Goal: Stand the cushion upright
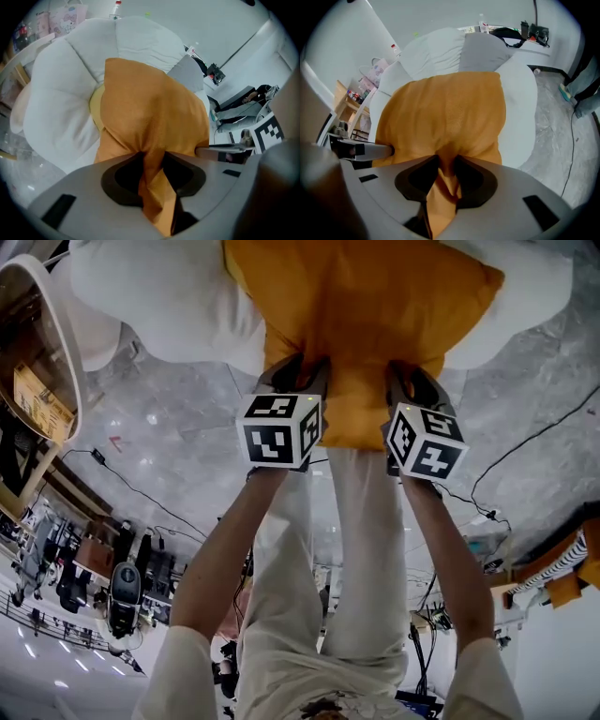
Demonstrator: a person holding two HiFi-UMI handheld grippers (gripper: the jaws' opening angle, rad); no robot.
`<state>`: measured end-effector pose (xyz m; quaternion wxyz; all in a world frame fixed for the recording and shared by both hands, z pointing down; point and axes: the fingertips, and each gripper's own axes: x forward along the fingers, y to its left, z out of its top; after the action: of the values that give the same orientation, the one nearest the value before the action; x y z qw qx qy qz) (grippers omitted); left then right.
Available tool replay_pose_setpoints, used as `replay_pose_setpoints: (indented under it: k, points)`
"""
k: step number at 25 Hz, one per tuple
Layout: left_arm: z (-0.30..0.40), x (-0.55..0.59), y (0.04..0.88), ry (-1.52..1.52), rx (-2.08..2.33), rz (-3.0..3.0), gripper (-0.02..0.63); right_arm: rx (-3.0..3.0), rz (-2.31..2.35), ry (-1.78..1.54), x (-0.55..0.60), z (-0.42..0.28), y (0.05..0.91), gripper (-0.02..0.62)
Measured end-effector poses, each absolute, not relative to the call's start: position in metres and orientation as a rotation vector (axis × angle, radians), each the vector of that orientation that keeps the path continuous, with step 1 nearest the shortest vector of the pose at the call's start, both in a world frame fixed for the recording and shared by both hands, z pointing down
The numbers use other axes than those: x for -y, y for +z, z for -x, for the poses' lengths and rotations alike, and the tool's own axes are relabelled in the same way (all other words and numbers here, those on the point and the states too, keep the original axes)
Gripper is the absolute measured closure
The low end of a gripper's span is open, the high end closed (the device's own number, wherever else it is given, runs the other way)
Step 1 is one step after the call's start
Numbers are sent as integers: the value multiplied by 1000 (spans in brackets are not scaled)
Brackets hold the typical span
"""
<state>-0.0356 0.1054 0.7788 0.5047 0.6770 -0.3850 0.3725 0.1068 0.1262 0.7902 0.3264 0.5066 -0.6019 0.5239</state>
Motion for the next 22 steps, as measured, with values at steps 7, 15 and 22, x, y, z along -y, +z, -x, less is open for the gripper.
replay_pose_setpoints:
  k: [7,15,22]
  points:
    - [37,-109,769,889,928,-1655,532,1600,-1350,1334,-131,-101,780,552]
    - [40,-116,744,861,971,-1654,568,1597,-1384,1359,-138,-101,754,558]
    - [51,-114,714,832,986,-1673,568,1614,-1415,1349,-135,-94,722,560]
